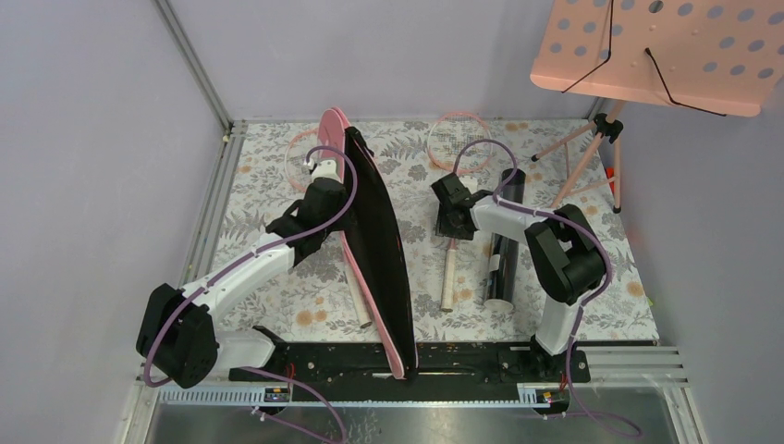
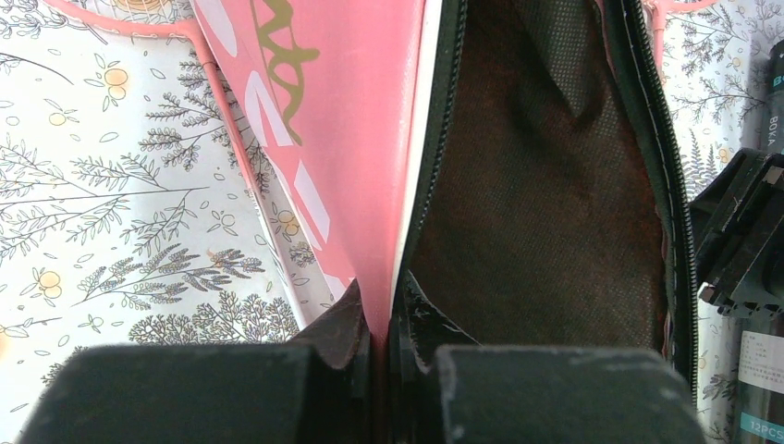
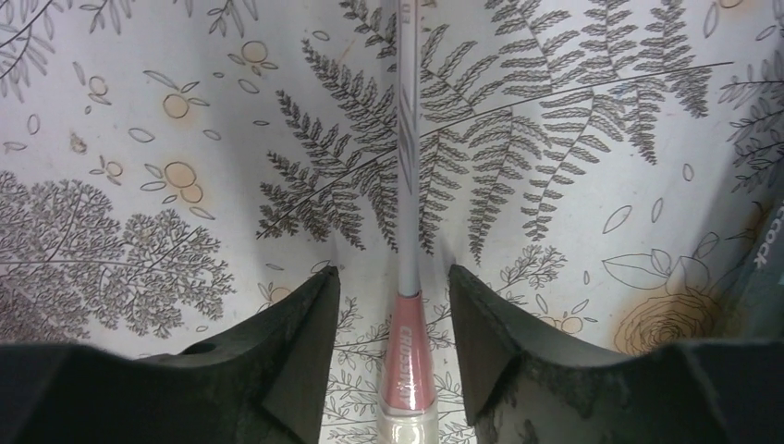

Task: Pack up the badminton gear

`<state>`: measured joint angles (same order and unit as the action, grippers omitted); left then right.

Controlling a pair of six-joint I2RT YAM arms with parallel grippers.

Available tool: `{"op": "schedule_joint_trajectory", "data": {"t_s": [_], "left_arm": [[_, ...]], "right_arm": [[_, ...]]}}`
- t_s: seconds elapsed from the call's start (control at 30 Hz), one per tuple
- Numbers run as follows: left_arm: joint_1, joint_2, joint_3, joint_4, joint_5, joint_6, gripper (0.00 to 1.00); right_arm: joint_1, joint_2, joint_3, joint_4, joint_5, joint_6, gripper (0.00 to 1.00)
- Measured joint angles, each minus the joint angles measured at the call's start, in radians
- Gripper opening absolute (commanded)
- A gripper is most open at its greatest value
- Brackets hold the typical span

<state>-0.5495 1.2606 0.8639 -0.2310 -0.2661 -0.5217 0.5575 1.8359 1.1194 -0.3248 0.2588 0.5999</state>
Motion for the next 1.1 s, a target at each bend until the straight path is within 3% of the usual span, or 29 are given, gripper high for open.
{"op": "schedule_joint_trajectory", "data": {"t_s": [0.1, 0.17, 0.4, 0.7, 1.1], "left_arm": [[0.0, 0.0, 0.0, 0.001, 0.001, 0.002, 0.0], [0.0, 0.0, 0.0, 0.001, 0.001, 0.002, 0.0], [0.0, 0.0, 0.0, 0.002, 0.001, 0.007, 0.0], [0.011, 0.04, 0.0, 0.037, 0.001, 0.018, 0.0], [0.031, 0.166, 0.085, 0.053, 0.002, 0.019, 0.0]], "right_arm": [[0.001, 0.008, 0.009, -0.013, 0.02, 0.004, 0.5], [0.008, 0.011, 0.011, -0.016, 0.032, 0.004, 0.44], [0.018, 0.014, 0.013, -0.029, 0.066, -0.011, 0.0], [0.037, -0.041, 0.001, -0.051, 0.08, -0.106, 0.0], [0.141, -0.507, -0.125, -0.064, 0.211, -0.217, 0.0]]}}
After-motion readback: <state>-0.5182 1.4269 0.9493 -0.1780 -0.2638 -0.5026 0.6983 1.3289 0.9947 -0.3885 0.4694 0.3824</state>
